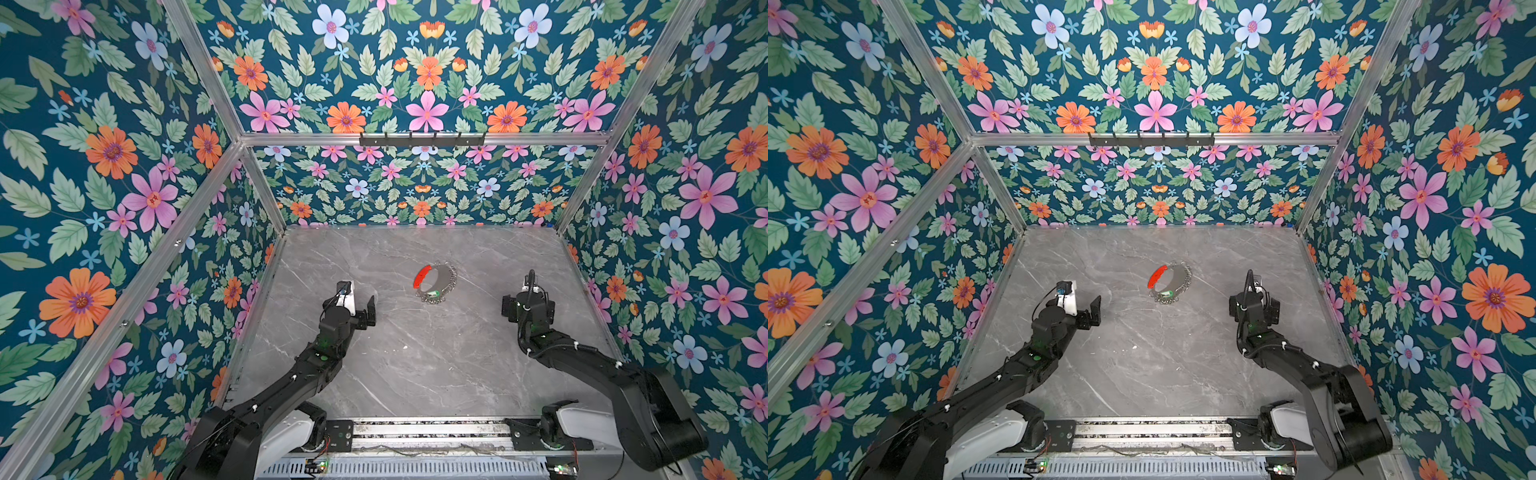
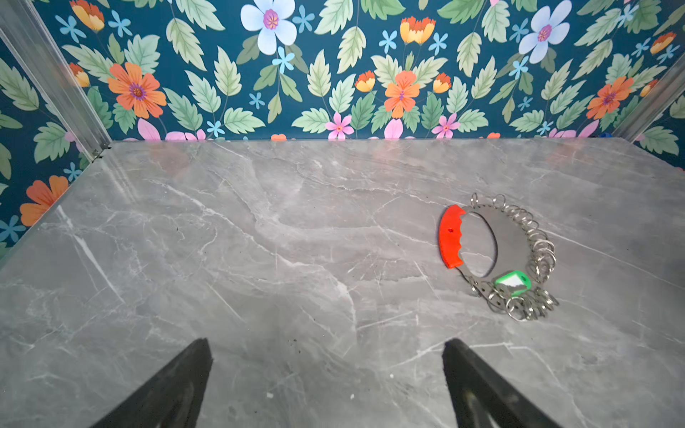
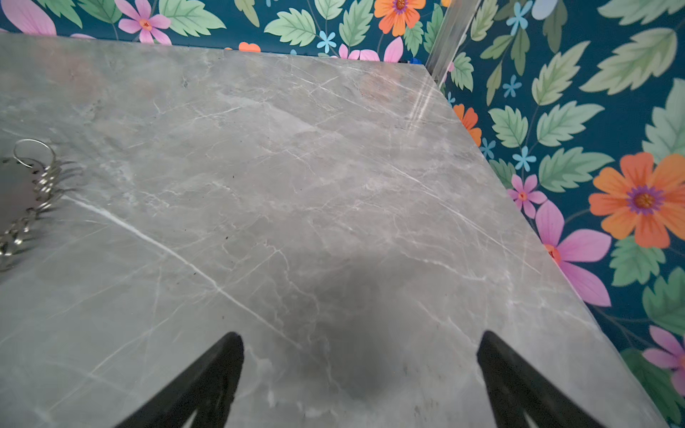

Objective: Put the keys on the keyring

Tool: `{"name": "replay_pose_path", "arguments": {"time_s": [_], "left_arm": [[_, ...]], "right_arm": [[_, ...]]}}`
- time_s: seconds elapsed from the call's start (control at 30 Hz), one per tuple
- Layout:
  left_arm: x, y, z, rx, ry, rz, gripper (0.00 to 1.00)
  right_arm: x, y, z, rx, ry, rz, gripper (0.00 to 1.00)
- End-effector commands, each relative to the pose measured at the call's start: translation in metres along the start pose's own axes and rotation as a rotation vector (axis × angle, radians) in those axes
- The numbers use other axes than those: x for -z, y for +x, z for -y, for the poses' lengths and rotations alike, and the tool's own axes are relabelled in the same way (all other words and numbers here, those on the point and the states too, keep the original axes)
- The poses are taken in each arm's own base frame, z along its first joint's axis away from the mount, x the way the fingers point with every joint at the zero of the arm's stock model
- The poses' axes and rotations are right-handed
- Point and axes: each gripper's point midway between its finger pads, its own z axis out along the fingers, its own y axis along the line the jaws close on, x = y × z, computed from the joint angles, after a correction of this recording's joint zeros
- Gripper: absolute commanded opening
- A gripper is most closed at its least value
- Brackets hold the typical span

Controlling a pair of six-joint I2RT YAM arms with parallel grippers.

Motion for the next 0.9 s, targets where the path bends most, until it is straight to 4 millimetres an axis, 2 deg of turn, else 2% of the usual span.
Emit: {"name": "replay_pose_path", "arguments": {"time_s": [0.0, 0.13, 0.2, 0.37, 0.47, 0.5, 0.53, 0.57, 0.6, 0.63, 0.73, 0.8, 0.87], "left_arm": [[0.003, 0.005, 0.003, 0.016, 0.02, -0.022, 1.0], [0.003, 0.007, 0.003, 0.033, 0.023, -0.021, 1.0], [0.002, 0.007, 0.001, 0.048, 0.015, -0.015, 1.0], [0.002, 0.003, -0.002, 0.065, -0.005, 0.0, 1.0], [0.005, -0.004, -0.014, 0.073, -0.07, 0.031, 1.0], [0.007, -0.007, -0.018, 0.075, -0.093, 0.045, 1.0], [0.01, -0.009, -0.023, 0.07, -0.121, 0.063, 1.0], [0.013, -0.012, -0.029, 0.062, -0.147, 0.082, 1.0], [0.015, -0.013, -0.031, 0.041, -0.16, 0.091, 1.0], [0.017, -0.015, -0.034, 0.011, -0.174, 0.104, 1.0], [0.021, -0.017, -0.037, -0.124, -0.193, 0.135, 1.0], [0.026, -0.016, -0.047, -0.183, -0.247, 0.164, 1.0], [0.031, -0.017, -0.055, -0.25, -0.293, 0.224, 1.0]], "right_arm": [[-0.011, -0.03, 0.001, 0.002, 0.025, 0.144, 0.98], [-0.021, -0.028, 0.009, -0.017, 0.048, 0.174, 0.99], [-0.021, -0.024, 0.009, -0.042, 0.007, 0.156, 0.99], [-0.019, -0.016, 0.028, -0.175, -0.044, 0.166, 0.98], [-0.022, -0.003, 0.026, -0.198, -0.093, 0.174, 0.96], [-0.02, -0.014, 0.028, -0.191, -0.086, 0.25, 0.96], [-0.018, -0.015, 0.026, -0.19, -0.092, 0.241, 0.96], [-0.019, -0.004, 0.024, -0.195, -0.104, 0.178, 0.96], [-0.019, -0.002, 0.025, -0.196, -0.108, 0.19, 0.96], [-0.017, -0.014, 0.027, -0.195, -0.101, 0.259, 0.99], [-0.02, -0.006, 0.022, -0.181, -0.119, 0.187, 0.99], [-0.021, -0.012, 0.023, -0.181, -0.114, 0.221, 0.99], [-0.022, -0.008, 0.019, -0.178, -0.127, 0.189, 0.99]]}}
